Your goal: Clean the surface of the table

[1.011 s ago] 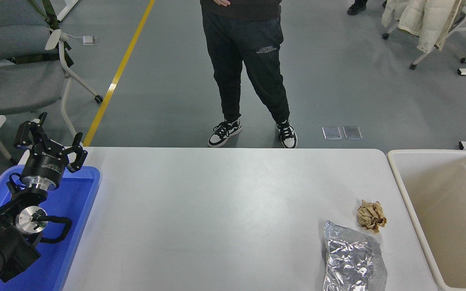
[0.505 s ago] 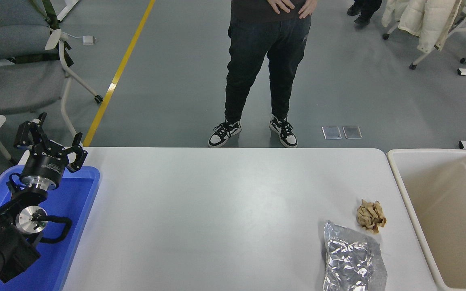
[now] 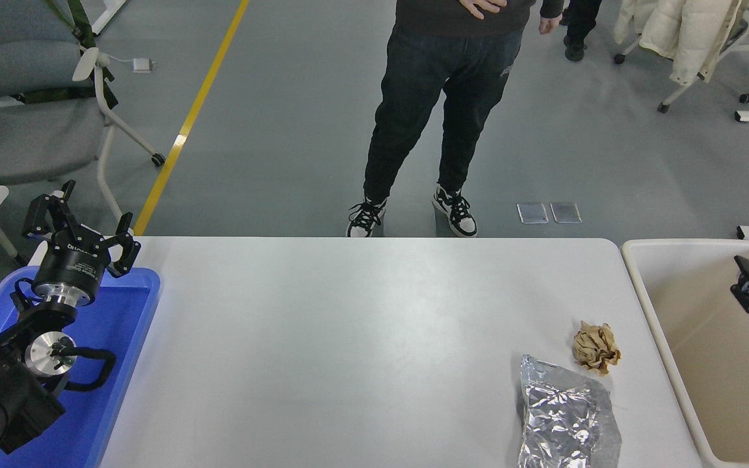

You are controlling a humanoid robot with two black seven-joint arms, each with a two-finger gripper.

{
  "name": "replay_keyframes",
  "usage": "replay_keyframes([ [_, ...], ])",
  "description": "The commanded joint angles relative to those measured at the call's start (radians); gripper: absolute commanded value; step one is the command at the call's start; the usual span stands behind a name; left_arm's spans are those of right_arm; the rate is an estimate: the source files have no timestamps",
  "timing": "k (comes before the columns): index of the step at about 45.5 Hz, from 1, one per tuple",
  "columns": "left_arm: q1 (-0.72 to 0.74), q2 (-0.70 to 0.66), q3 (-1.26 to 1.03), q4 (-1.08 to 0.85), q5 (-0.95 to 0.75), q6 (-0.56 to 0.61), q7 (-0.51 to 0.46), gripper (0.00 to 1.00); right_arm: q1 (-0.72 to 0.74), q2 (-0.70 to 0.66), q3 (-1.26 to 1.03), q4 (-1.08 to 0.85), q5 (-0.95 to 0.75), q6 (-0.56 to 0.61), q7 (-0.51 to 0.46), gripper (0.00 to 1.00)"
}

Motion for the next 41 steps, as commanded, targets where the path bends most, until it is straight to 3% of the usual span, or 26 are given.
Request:
replay_keyframes([
  [1,0.0,0.0,0.0,-0.001,0.0,0.0,0.0,1.0,-0.013,0.164,0.169,0.015,-0.169,0.067,0.025,0.99],
  [11,-0.001,0.0,0.0,0.001,0.0,0.0,0.0,1.0,0.013,0.273,0.258,0.001,-0.399,0.05,0.064,0.99],
  [28,-0.001,0.0,0.0,0.001,0.0,0.0,0.0,1.0,0.073,0.274,0.241,-0.124,-0.397,0.047,0.062,0.99],
  [41,-0.001,0.0,0.0,0.001,0.0,-0.002,0.0,1.0,0.079,0.268,0.166,-0.126,-0.379,-0.022,0.056,0.99],
])
